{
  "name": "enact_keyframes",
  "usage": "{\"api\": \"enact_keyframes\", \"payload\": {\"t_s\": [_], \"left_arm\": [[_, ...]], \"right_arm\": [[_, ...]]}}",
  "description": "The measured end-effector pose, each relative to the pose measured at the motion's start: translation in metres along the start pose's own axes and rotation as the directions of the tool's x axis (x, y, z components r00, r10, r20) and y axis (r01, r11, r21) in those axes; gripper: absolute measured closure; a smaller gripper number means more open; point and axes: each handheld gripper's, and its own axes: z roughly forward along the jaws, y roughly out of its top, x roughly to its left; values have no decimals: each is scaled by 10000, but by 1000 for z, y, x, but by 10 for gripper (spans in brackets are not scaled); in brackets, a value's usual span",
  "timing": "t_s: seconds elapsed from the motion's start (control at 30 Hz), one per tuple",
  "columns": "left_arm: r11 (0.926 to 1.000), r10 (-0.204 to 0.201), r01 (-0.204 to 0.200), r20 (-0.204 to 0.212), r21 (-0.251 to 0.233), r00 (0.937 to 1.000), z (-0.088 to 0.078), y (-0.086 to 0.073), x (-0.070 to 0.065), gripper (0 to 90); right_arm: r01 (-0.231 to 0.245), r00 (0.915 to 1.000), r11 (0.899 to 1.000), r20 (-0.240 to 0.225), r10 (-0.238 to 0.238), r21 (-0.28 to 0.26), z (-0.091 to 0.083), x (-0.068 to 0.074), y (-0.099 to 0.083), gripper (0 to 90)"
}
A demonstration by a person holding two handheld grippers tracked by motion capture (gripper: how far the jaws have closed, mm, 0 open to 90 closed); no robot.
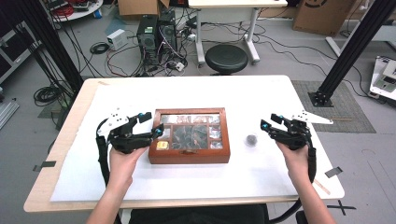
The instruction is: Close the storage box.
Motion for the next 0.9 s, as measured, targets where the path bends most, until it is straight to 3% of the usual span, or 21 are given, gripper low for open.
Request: {"api": "enact_keyframes", "payload": {"t_s": [0.13, 0.3, 0.47, 0.9], "left_arm": [[9999, -105, 104, -233, -46, 9997, 2, 7, 9, 247], [9997, -253, 253, -120, -45, 9996, 1, 6, 15, 244], [9999, -26, 32, -420, 139, 9991, -1, 5, 15, 244], [9983, 218, -190, -507, 551, 9985, 2, 4, 14, 244]], "right_arm": [[-44, 10000, 10000, 34, 44, -31, -1, -1, 1, 410], [-2, 9999, 10000, 121, 3, -63, -2, -2, 2, 397], [121, 9998, 9999, 179, -120, -98, -4, -1, 4, 378], [46, 9996, 10000, 287, -45, -39, -3, -2, 4, 314]]}}
